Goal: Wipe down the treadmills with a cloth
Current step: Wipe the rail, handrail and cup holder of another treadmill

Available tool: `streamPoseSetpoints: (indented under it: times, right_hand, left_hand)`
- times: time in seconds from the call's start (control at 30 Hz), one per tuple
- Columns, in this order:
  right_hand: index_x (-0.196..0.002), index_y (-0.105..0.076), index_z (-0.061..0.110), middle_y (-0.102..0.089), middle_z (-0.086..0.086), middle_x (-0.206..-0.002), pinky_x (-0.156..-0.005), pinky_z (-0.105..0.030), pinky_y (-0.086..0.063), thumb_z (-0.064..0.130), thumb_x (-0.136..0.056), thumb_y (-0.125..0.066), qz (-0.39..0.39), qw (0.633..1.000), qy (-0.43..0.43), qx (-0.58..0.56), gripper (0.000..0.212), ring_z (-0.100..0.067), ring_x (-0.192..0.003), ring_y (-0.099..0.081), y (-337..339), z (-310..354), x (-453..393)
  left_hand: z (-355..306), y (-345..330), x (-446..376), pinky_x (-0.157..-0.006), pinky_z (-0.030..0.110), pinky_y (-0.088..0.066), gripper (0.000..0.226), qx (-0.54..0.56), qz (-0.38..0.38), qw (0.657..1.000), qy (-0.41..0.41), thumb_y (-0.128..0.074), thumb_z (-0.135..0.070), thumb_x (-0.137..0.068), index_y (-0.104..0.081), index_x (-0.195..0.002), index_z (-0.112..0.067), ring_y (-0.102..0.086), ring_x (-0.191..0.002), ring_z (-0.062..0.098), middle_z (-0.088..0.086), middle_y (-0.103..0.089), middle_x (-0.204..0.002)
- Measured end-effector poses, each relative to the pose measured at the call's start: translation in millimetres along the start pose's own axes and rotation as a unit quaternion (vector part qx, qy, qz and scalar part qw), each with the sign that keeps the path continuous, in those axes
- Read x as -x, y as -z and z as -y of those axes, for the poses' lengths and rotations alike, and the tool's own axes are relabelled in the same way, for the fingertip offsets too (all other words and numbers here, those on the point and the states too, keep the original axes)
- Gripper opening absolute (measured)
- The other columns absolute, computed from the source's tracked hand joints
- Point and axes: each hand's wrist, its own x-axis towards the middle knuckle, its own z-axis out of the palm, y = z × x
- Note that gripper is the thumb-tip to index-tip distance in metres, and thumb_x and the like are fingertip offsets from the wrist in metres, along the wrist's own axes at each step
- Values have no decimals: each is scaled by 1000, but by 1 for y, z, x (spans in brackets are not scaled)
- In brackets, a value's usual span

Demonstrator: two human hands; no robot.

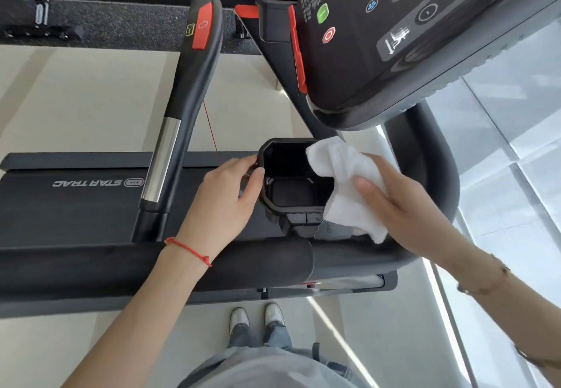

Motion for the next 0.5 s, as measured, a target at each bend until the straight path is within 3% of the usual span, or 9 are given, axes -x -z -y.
streamPoseSetpoints:
  times: [0.1,0.27,0.37,0.5]
  right_hand:
    - [-143,-39,26,-51,14,-139,-99,-6,-33,41,-100,-37,68,992,77,76,45,2,-125,-47,13,0,6]
    - [-149,-34,13,-38,2,-151,-115,-16,-22,37,-102,-36,105,969,167,148,52,-7,-141,-31,2,15,2]
    - [-144,-41,13,-50,0,-142,-111,-16,-27,40,-101,-37,175,940,211,202,51,-11,-131,-43,-22,29,-9]
    - [-123,-55,17,-64,5,-107,-76,-24,-39,49,-100,-34,157,930,188,274,44,-15,-94,-59,-43,47,-32]
  left_hand:
    - [4,5,-1,-80,3,-36,35,-1,19,1000,2,-40,-31,-103,-60,-131,-25,-57,-84,0,-9,-67,-111]
    - [5,14,-3,-83,-6,-34,36,31,10,999,8,-39,-30,-103,-62,-130,-21,-59,-94,-13,-13,-65,-119]
    - [1,11,-2,-70,-4,-35,33,35,5,999,0,-44,-26,-103,-62,-129,-17,-54,-73,-22,-13,-65,-100]
    - [0,10,-1,-59,1,-36,29,30,-5,999,-12,-46,-21,-102,-66,-123,-17,-52,-57,-10,-18,-57,-69]
